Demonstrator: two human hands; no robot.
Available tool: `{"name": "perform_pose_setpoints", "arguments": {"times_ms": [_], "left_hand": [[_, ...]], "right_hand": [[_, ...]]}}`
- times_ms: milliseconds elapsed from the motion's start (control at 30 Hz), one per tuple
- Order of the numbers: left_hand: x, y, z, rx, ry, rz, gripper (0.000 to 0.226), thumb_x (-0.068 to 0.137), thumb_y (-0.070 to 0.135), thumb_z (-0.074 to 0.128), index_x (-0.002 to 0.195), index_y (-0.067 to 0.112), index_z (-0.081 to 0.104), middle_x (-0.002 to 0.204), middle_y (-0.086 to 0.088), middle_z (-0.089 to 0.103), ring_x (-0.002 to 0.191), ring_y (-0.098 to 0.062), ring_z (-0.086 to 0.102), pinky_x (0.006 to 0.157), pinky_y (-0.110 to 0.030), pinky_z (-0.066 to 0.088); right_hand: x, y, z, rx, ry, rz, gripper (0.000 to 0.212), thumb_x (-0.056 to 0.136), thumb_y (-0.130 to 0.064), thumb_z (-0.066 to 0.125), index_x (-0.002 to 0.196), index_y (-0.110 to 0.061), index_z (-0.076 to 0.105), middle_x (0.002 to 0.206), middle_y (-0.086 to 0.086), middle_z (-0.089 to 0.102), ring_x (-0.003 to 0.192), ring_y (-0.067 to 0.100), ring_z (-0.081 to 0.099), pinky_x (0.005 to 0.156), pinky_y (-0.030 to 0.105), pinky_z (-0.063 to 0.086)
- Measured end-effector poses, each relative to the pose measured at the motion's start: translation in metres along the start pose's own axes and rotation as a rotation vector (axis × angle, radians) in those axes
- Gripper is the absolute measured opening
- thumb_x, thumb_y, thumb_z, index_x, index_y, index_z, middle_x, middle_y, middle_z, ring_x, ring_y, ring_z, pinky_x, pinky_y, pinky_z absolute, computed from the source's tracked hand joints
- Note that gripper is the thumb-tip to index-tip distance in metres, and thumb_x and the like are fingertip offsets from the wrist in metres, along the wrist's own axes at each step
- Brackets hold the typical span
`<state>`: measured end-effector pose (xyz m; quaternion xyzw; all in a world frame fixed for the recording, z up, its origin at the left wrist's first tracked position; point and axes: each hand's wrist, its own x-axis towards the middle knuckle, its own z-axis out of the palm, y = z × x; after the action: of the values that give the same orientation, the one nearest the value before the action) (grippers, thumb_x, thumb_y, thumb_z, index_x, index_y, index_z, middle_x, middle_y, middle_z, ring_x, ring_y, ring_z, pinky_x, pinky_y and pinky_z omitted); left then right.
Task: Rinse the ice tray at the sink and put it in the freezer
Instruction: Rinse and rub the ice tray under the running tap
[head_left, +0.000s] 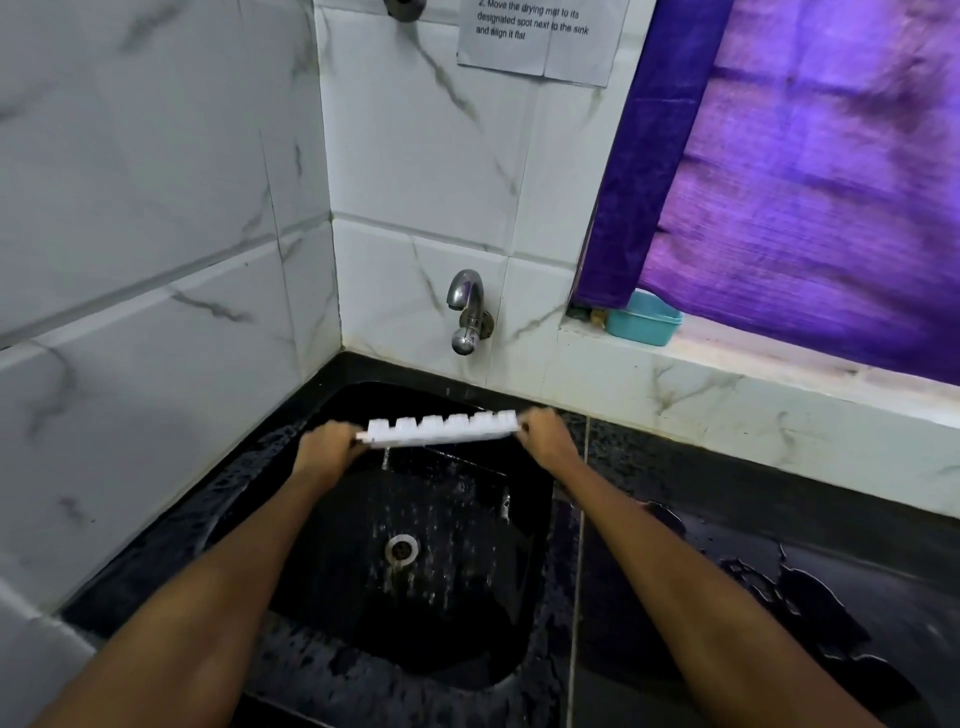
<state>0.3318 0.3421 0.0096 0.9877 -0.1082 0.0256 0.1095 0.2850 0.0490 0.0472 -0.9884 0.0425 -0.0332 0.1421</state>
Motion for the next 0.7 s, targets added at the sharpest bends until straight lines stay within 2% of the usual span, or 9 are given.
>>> {"name": "perform_pose_setpoints", "arguments": {"times_ms": [67, 167, 233, 300, 367, 400, 467, 567, 700], "left_hand": [[0.010, 0.005, -0.017, -0.138, 0.187, 0.022, 0.024, 0.091, 0.026, 0.060, 0.111, 0.018, 0.071, 0.111, -0.012, 0.071, 0.103, -0.031, 0.067, 0.080, -0.036, 0.051], [0.015, 0.019, -0.034, -0.404, 0.457, 0.059, 0.020, 0.090, 0.018, 0.060, 0.107, 0.015, 0.071, 0.106, -0.011, 0.072, 0.099, -0.031, 0.067, 0.074, -0.035, 0.050], [0.007, 0.025, -0.029, -0.476, 0.481, 0.058, 0.024, 0.090, 0.014, 0.057, 0.111, 0.016, 0.070, 0.113, -0.007, 0.070, 0.105, -0.027, 0.065, 0.076, -0.032, 0.047], [-0.005, 0.021, -0.007, -0.398, 0.325, -0.005, 0.029, 0.091, 0.016, 0.056, 0.117, 0.018, 0.068, 0.121, -0.007, 0.067, 0.112, -0.028, 0.063, 0.085, -0.033, 0.048], [-0.023, 0.011, 0.021, -0.165, 0.093, -0.073, 0.025, 0.093, 0.025, 0.056, 0.114, 0.020, 0.069, 0.116, -0.010, 0.069, 0.109, -0.030, 0.064, 0.085, -0.036, 0.050], [-0.034, 0.006, 0.031, -0.108, 0.032, -0.090, 0.025, 0.093, 0.029, 0.055, 0.112, 0.021, 0.069, 0.113, -0.010, 0.070, 0.107, -0.030, 0.065, 0.083, -0.036, 0.050], [-0.047, 0.003, 0.039, -0.166, 0.040, -0.120, 0.026, 0.094, 0.029, 0.055, 0.115, 0.024, 0.069, 0.111, -0.011, 0.071, 0.106, -0.032, 0.065, 0.083, -0.037, 0.050], [-0.030, 0.006, 0.025, -0.261, 0.130, -0.132, 0.029, 0.092, 0.023, 0.058, 0.120, 0.020, 0.067, 0.114, -0.016, 0.069, 0.108, -0.036, 0.064, 0.087, -0.041, 0.049], [-0.003, 0.020, -0.014, -0.567, 0.473, -0.075, 0.035, 0.090, 0.005, 0.056, 0.123, 0.014, 0.065, 0.124, -0.011, 0.066, 0.113, -0.030, 0.063, 0.092, -0.036, 0.049]], "right_hand": [[0.009, -0.008, -0.022, 0.046, 0.161, -0.032, 0.018, 0.088, -0.004, 0.051, 0.094, 0.003, 0.066, 0.097, 0.025, 0.068, 0.091, 0.035, 0.064, 0.075, 0.037, 0.047], [0.013, -0.017, -0.043, 0.227, 0.518, -0.072, 0.020, 0.087, 0.002, 0.049, 0.099, 0.004, 0.066, 0.100, 0.023, 0.068, 0.091, 0.032, 0.063, 0.075, 0.036, 0.047], [0.005, -0.017, -0.034, 0.268, 0.598, -0.055, 0.026, 0.087, 0.005, 0.047, 0.107, 0.005, 0.063, 0.109, 0.022, 0.065, 0.098, 0.031, 0.060, 0.083, 0.036, 0.047], [-0.006, -0.006, -0.007, 0.168, 0.386, 0.039, 0.025, 0.088, 0.002, 0.045, 0.102, 0.001, 0.065, 0.105, 0.021, 0.066, 0.098, 0.033, 0.062, 0.082, 0.038, 0.049], [-0.022, 0.004, 0.022, -0.039, 0.048, 0.112, 0.020, 0.088, -0.006, 0.049, 0.099, -0.005, 0.066, 0.103, 0.018, 0.068, 0.098, 0.033, 0.064, 0.080, 0.039, 0.051], [-0.030, 0.007, 0.032, -0.088, -0.049, 0.114, 0.018, 0.088, -0.010, 0.051, 0.097, -0.007, 0.066, 0.103, 0.017, 0.068, 0.099, 0.034, 0.064, 0.081, 0.040, 0.051], [-0.038, 0.005, 0.037, -0.087, -0.082, 0.096, 0.017, 0.087, -0.012, 0.051, 0.094, -0.007, 0.066, 0.101, 0.016, 0.068, 0.099, 0.034, 0.063, 0.080, 0.041, 0.050], [-0.027, -0.008, 0.012, -0.089, 0.078, 0.077, 0.019, 0.085, -0.007, 0.050, 0.095, -0.006, 0.066, 0.101, 0.019, 0.068, 0.097, 0.036, 0.064, 0.081, 0.041, 0.051], [-0.006, -0.030, -0.033, 0.244, 0.594, 0.041, 0.022, 0.085, -0.004, 0.052, 0.100, -0.007, 0.068, 0.102, 0.014, 0.071, 0.088, 0.030, 0.066, 0.071, 0.032, 0.050]]}}
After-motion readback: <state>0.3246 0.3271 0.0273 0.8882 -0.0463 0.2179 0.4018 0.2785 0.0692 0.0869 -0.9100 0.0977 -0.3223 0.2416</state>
